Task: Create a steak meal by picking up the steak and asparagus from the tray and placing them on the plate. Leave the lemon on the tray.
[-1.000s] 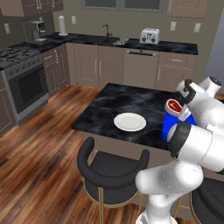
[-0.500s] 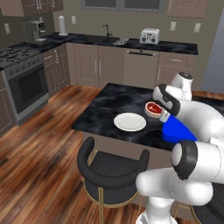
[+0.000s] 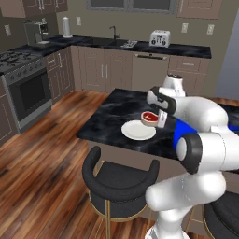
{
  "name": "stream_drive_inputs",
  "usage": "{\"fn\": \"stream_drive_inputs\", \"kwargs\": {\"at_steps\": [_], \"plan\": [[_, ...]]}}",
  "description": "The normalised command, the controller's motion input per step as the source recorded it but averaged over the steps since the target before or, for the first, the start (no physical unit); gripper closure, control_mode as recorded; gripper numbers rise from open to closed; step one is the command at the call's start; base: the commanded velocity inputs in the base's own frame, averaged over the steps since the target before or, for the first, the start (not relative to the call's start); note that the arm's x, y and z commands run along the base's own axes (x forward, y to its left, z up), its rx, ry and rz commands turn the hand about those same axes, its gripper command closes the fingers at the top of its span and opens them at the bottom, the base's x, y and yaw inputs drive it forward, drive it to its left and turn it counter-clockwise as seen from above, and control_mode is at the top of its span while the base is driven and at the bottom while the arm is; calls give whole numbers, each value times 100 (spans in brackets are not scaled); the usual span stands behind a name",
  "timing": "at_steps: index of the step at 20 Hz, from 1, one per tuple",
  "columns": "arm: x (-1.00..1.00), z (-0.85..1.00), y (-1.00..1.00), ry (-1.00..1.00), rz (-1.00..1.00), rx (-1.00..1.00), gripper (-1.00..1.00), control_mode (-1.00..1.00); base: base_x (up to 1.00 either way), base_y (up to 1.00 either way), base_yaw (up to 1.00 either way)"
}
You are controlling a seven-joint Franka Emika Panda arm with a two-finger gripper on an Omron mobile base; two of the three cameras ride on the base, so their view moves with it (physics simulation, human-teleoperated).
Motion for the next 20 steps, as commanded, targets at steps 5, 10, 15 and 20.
{"fn": "stream_drive_inputs", "kwargs": {"at_steps": [5, 10, 15, 20], "plan": [[43, -33, 1, 9, 0, 0, 100, -100, 0, 0, 0], [44, -44, 0, 4, 0, 0, 100, -100, 0, 0, 0], [44, -42, 0, 2, 0, 0, 100, -100, 0, 0, 0], [44, -38, 0, 0, 0, 0, 100, -100, 0, 0, 0]]}}
